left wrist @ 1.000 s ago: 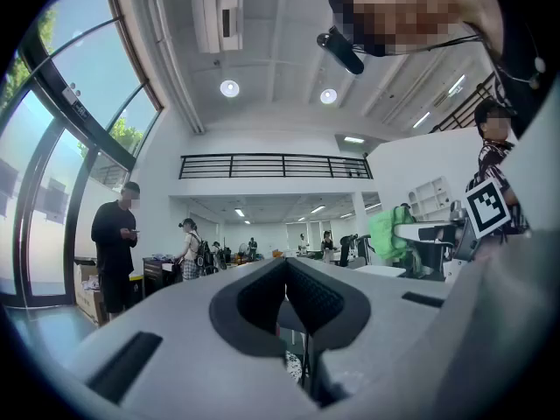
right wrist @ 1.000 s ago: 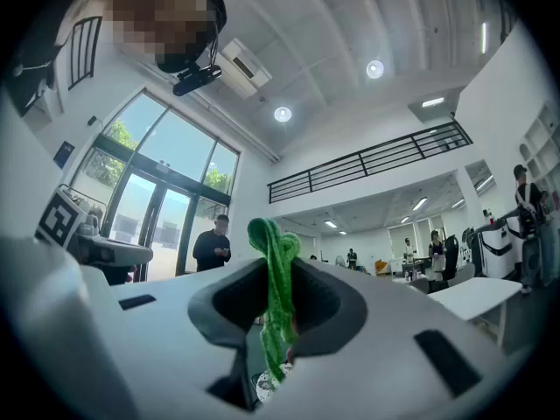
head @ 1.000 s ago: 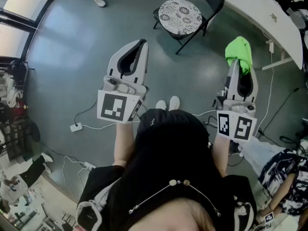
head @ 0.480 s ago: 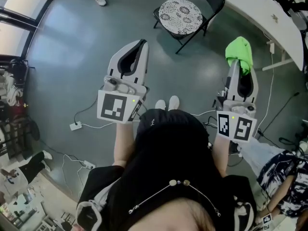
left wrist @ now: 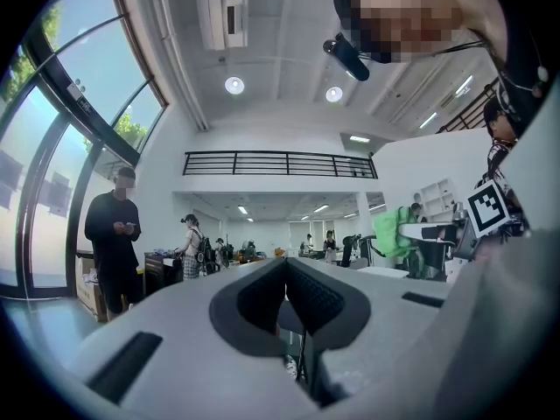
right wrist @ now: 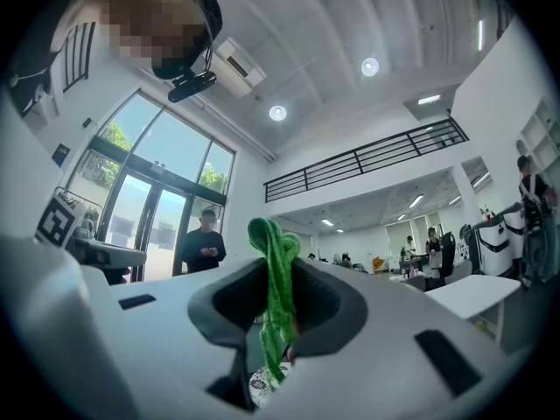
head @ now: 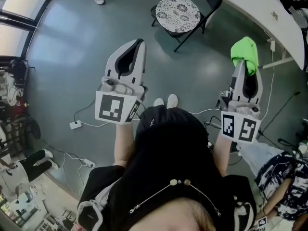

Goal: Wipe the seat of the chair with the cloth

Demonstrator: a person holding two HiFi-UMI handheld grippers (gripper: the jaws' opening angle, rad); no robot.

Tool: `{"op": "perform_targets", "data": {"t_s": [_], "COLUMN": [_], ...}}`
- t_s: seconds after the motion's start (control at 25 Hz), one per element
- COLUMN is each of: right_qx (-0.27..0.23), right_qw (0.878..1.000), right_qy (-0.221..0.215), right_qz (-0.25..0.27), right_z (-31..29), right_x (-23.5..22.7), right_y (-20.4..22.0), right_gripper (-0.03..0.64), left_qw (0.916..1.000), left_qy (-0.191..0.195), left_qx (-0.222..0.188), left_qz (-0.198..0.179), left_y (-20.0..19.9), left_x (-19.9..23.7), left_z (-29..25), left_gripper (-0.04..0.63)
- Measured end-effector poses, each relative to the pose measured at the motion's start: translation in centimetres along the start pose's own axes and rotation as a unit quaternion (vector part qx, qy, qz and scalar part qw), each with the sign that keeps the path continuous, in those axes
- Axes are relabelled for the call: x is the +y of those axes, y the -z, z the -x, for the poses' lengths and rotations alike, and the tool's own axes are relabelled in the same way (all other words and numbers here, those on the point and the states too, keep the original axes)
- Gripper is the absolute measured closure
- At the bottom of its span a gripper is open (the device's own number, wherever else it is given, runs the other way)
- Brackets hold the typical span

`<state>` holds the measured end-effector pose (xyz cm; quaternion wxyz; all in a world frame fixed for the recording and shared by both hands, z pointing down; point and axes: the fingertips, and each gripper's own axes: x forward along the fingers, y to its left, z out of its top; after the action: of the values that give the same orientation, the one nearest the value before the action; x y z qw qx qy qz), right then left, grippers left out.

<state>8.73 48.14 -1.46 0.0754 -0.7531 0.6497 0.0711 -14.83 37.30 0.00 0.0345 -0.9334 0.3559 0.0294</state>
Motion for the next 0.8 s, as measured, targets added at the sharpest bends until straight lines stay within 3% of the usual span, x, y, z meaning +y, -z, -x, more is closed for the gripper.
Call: {"op": "perform_targets", "data": {"t_s": [0.32, 0.8], "right_qx": [0.010, 0.009], "right_qw": [1.000, 1.000], "right_qy": [0.012, 0.015], "right_qz": [-0.025, -0.015], "right_z": [-0.2, -4.6], "right_x": [-3.6, -5.4], "right_y": [1.6, 2.9], "right_gripper": [0.532, 0.531], "left_qw": [0.9998, 0.9999], "left_qy": [-0.001, 0.004], "left_qx": [0.017, 0.010], "left_qz": [-0.006, 0.000], "left_y": [1.1, 2.3], "left_x": [-1.7, 0.2], "left_z": [-1.5, -6.7], "left_gripper": [0.589, 0.589]}}
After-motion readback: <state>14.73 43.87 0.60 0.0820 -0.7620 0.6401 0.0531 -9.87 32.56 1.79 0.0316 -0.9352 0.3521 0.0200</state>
